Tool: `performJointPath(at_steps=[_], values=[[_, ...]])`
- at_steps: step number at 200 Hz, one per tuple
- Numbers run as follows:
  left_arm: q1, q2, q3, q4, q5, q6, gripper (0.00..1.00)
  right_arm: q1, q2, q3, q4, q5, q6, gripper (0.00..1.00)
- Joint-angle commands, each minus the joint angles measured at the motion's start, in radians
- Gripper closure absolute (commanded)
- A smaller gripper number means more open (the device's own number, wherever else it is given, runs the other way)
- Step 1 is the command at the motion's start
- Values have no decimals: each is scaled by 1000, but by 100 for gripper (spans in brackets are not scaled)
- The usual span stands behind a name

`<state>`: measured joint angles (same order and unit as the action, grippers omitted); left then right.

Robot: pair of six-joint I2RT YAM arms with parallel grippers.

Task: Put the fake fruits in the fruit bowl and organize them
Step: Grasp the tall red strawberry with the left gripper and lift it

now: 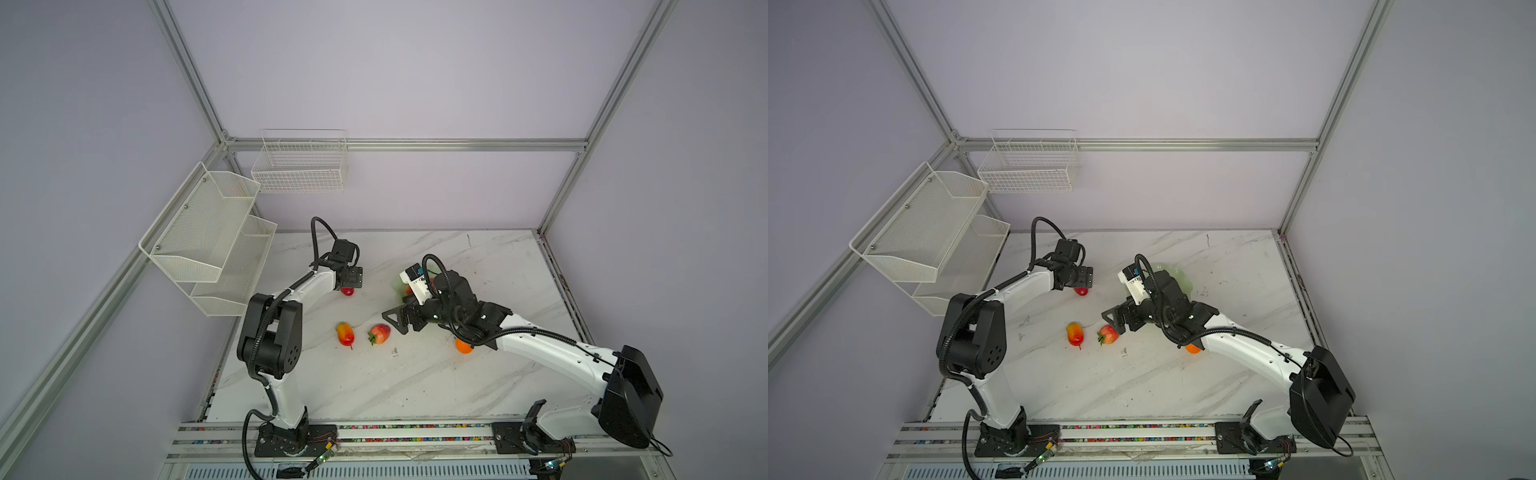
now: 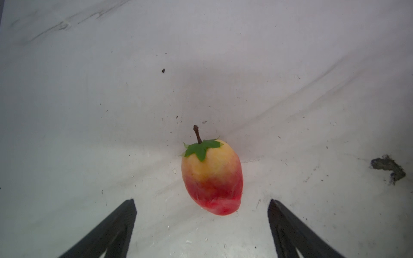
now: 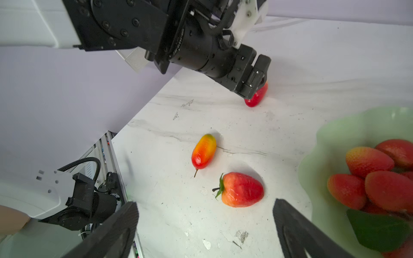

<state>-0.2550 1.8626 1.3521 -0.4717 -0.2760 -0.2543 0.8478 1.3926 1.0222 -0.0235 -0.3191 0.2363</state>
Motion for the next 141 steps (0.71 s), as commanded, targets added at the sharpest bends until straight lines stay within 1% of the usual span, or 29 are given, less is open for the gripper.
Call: performJointPath(at_steps=[1, 17, 42, 72, 102, 116, 133, 141], values=[[15, 33, 104, 26, 4, -106, 12, 12, -49, -8, 63, 4, 27, 3], [19, 60, 117, 29, 25, -136, 16, 14, -64, -14, 49, 16, 20, 3], [20, 84, 114, 28, 36, -171, 18, 13, -91, -30, 52, 38, 18, 3], [22, 118, 114, 71, 41, -181, 19, 13, -85, -44, 62, 34, 27, 3], [23, 156, 138, 90, 51, -197, 24, 13, -78, -40, 54, 36, 29, 3], [25, 168, 147, 90, 53, -207, 29, 13, -82, -46, 51, 46, 29, 3], [24, 163, 146, 95, 67, -211, 40, 14, -89, -56, 53, 56, 32, 3], [24, 152, 140, 103, 80, -209, 43, 14, -93, -59, 49, 63, 32, 3]])
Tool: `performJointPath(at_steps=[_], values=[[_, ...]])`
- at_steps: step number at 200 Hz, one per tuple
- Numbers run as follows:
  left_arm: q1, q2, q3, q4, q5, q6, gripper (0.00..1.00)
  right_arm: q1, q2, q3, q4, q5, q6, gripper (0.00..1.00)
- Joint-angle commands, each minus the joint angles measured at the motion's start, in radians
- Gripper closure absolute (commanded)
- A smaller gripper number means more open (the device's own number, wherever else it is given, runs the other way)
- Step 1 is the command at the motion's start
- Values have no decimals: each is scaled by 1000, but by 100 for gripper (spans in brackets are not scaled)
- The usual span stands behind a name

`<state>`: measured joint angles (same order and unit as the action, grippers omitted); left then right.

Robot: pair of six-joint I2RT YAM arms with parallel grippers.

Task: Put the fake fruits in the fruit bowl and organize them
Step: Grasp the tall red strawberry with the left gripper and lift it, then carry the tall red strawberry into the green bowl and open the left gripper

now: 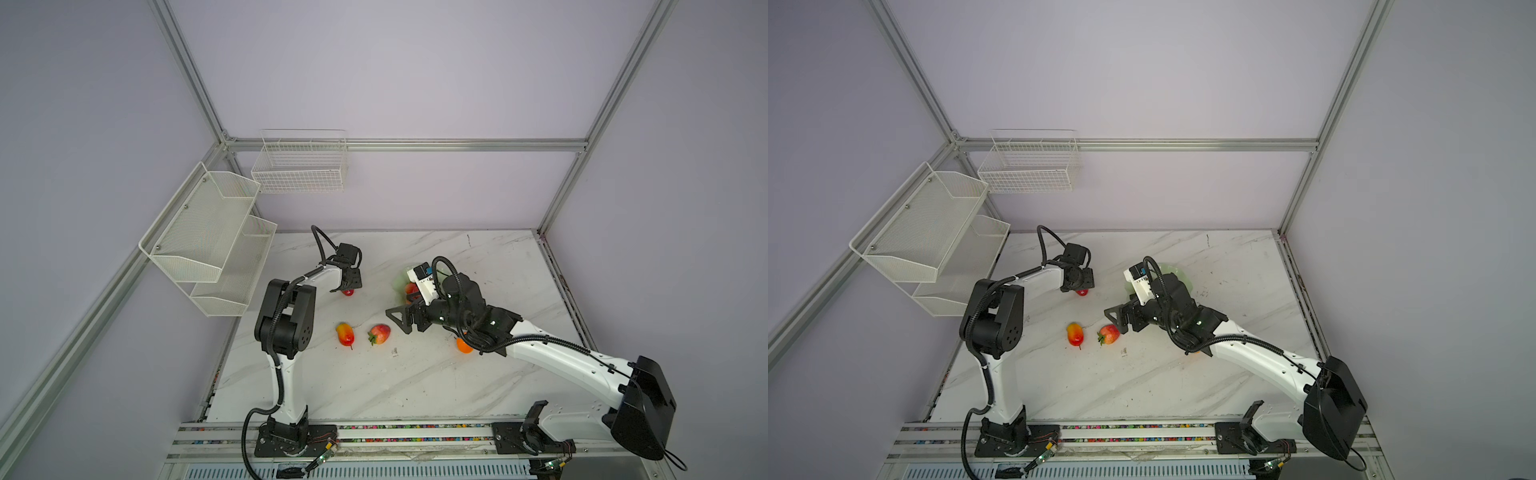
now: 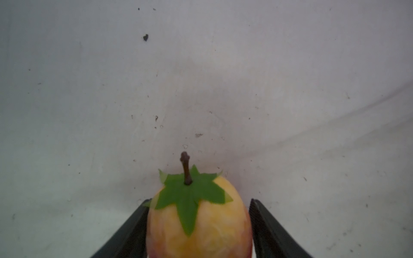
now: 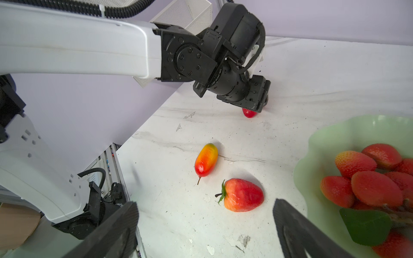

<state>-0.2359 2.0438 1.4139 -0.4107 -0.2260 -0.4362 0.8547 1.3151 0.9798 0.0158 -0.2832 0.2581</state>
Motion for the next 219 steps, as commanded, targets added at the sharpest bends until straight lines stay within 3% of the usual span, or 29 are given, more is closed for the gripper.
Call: performJointPath(at_steps=[1, 29, 62, 73, 82, 98, 119, 156, 219], values=[[6, -31, 77, 43, 31, -27, 44, 7, -17, -17, 9, 28, 10, 3], [-7, -119, 31, 72, 87, -15, 53, 3, -46, -43, -11, 77, 46, 3], [-90, -260, -27, 115, 133, 74, 55, -38, -97, -93, -13, 101, 92, 3], [-117, -283, -38, 145, 197, 104, 55, -73, -113, -113, -10, 99, 111, 3], [-131, -289, -42, 180, 315, 162, 55, -114, -125, -129, -9, 97, 139, 3], [-156, -268, -13, 208, 421, 155, 55, -212, -152, -159, -5, 71, 191, 3], [-200, -224, 44, 232, 467, 178, 55, -288, -195, -181, -9, 72, 220, 3], [-264, -116, 143, 307, 492, 212, 55, -302, -241, -194, -26, 69, 241, 3], [-290, 23, 271, 325, 462, 217, 54, -304, -291, -231, -43, 67, 258, 3]])
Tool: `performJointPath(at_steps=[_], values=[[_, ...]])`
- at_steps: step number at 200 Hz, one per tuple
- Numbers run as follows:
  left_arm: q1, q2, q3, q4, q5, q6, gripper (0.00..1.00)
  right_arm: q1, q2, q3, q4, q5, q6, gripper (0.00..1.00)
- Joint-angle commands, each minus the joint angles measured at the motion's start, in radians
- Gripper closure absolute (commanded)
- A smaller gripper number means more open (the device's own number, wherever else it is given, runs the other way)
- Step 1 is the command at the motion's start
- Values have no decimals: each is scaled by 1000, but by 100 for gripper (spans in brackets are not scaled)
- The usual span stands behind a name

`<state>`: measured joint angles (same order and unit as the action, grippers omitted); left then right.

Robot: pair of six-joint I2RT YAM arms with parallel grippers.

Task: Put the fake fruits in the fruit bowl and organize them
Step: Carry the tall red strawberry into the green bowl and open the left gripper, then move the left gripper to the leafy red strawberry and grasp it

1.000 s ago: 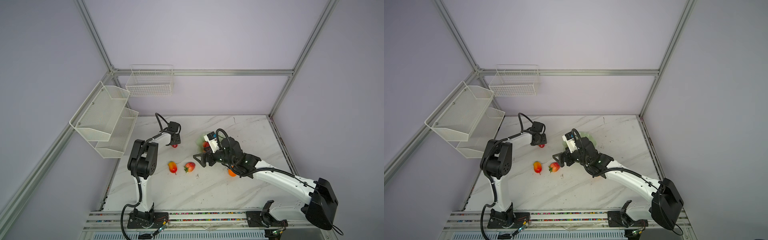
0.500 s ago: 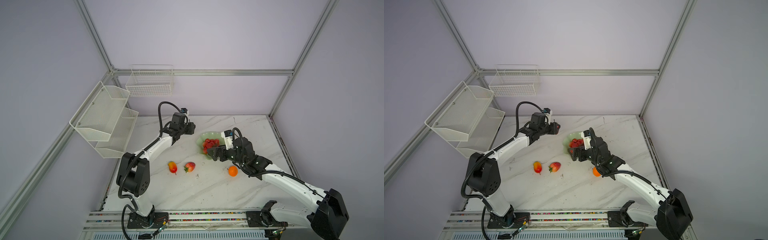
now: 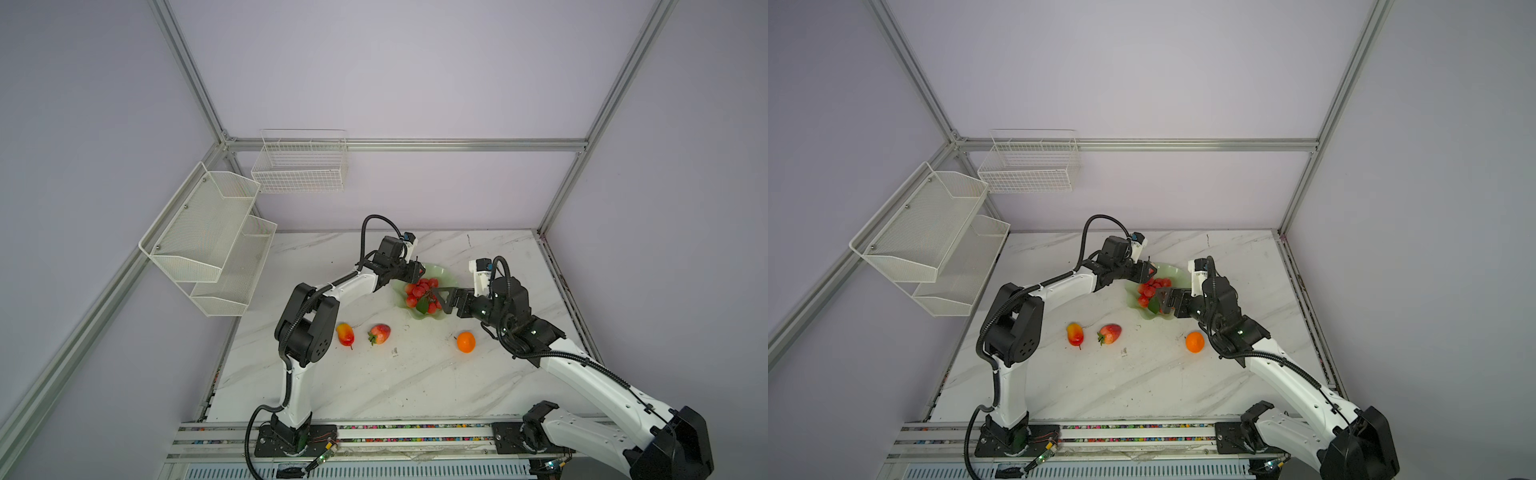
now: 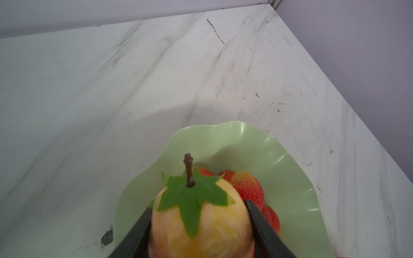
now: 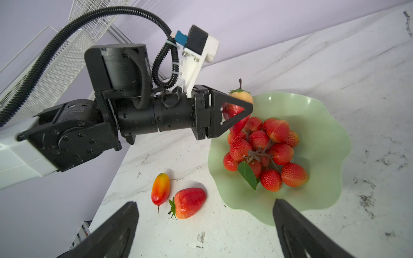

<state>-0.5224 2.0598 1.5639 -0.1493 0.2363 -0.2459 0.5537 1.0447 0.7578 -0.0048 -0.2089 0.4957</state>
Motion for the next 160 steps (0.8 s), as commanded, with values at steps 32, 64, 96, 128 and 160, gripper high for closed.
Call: performJointPath(at_steps=[32, 64, 96, 128, 160], values=[[-5, 65, 157, 64, -12, 26, 54, -3, -13, 1, -32, -9, 12, 3], [-12, 89, 168, 64, -15, 27, 52, -4, -16, -3, -33, -3, 9, 3], [-19, 89, 162, 63, -20, 71, 43, -5, -10, -8, -31, 0, 6, 3], [-21, 81, 151, 60, 6, 89, 28, -5, 0, -3, -31, 0, -2, 3], [-21, 55, 141, 63, 8, 103, 23, -5, 2, 2, -30, 3, -5, 3]])
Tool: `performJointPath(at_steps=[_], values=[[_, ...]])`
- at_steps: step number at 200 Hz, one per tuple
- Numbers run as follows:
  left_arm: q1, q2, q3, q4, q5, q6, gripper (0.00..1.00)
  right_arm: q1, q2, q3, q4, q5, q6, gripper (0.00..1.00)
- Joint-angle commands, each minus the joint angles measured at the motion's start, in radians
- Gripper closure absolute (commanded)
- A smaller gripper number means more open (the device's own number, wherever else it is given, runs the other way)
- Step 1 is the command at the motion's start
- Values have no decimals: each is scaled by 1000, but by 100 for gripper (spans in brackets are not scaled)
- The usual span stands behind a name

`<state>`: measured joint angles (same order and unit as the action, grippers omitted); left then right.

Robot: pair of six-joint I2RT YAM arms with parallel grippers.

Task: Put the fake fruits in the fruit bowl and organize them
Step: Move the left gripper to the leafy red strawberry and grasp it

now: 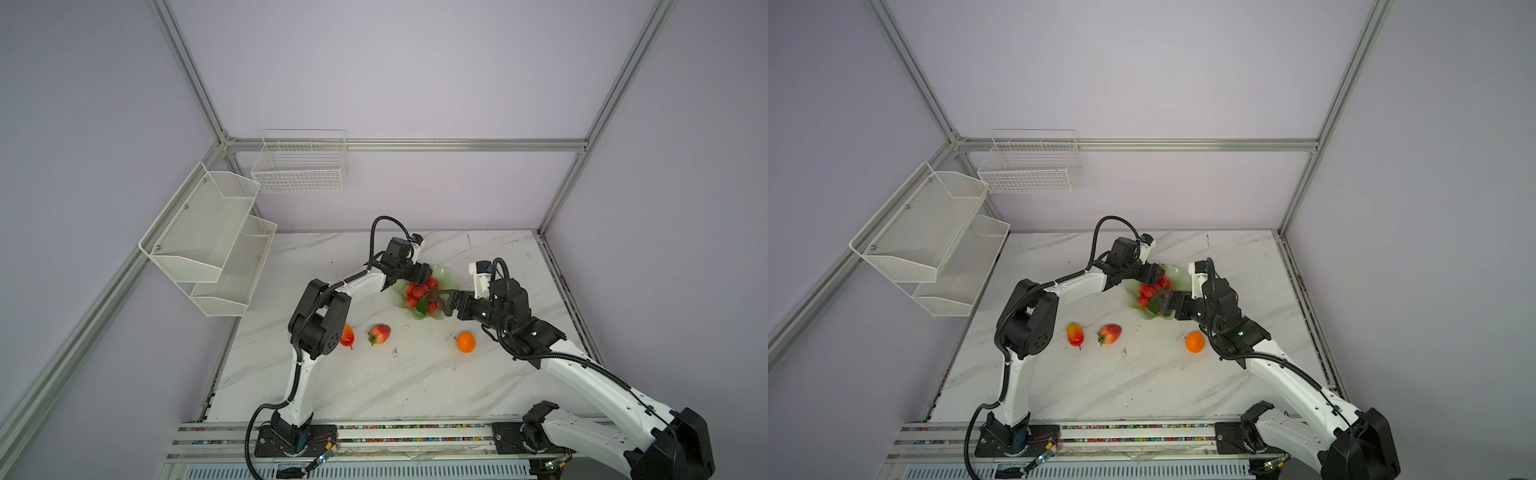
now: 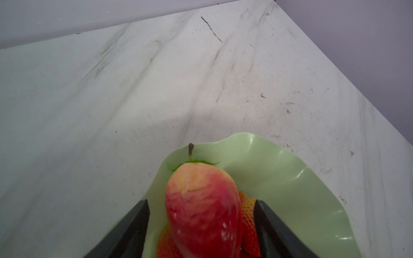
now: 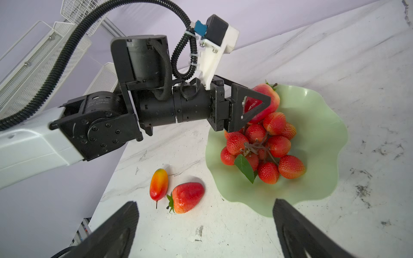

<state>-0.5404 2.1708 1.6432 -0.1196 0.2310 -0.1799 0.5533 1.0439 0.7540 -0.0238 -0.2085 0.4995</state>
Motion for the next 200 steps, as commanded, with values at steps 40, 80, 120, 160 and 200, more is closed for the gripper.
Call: performJointPath(at_steps=[40, 80, 120, 160, 200], values=[[0, -217, -18, -32, -15, 135, 22, -4, 1, 13, -28, -3, -44, 3], [27, -513, -252, -308, -8, 406, 11, -4, -1, 10, -62, -83, -204, 3], [25, -631, -392, -682, -47, 537, 10, -4, 19, -52, 47, -176, -178, 3], [22, -656, -492, -692, -16, 529, 1, -3, 37, -57, 79, -239, -174, 3], [15, -577, -497, -677, -52, 531, 0, -3, 7, -100, 34, -249, -195, 3]])
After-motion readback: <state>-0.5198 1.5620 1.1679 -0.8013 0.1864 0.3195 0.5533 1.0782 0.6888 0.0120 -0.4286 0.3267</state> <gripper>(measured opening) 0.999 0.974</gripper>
